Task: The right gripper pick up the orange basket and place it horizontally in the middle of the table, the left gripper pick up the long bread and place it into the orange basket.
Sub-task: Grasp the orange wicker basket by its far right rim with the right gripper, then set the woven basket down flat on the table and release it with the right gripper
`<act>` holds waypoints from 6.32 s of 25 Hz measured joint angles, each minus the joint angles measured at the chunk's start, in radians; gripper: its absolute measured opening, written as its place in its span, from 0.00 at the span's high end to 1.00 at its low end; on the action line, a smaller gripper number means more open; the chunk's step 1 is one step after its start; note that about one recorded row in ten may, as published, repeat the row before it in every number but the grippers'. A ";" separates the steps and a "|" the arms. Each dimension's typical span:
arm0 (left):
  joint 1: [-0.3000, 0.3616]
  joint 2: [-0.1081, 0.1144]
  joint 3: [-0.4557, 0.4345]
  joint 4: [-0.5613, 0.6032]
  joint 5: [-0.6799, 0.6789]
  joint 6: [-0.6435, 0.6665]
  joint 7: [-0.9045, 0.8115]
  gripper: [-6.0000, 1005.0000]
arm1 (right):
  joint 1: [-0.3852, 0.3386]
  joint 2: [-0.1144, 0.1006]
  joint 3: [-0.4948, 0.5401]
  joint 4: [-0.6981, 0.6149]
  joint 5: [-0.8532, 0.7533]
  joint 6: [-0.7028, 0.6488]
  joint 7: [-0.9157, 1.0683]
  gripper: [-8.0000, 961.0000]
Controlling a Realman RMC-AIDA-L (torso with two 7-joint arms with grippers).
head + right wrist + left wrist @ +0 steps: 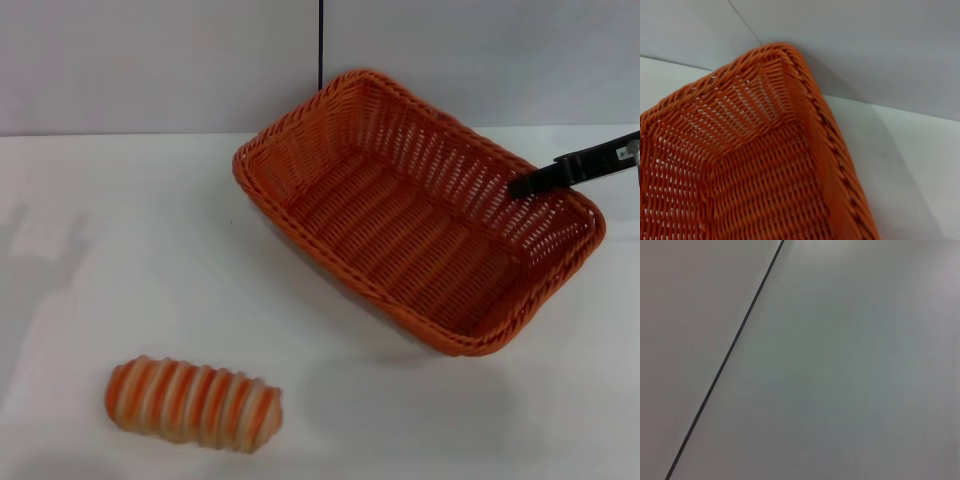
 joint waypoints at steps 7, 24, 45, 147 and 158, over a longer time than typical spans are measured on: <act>0.002 0.000 0.001 0.000 0.000 -0.009 0.000 0.20 | -0.006 0.006 0.002 0.005 0.002 -0.009 -0.026 0.67; 0.002 0.000 -0.002 0.001 0.000 -0.010 -0.001 0.20 | -0.054 0.013 0.100 0.035 0.109 0.010 -0.137 0.82; -0.003 0.002 -0.005 0.002 -0.005 -0.009 -0.001 0.21 | -0.153 -0.022 0.238 0.152 0.323 0.390 -0.341 0.82; -0.039 -0.006 0.032 -0.055 0.003 -0.069 0.012 0.22 | -0.069 -0.001 0.157 0.119 0.126 0.387 -0.894 0.82; -0.046 -0.006 0.031 -0.054 0.003 -0.075 0.012 0.22 | -0.069 0.004 0.154 0.119 0.126 0.347 -0.897 0.82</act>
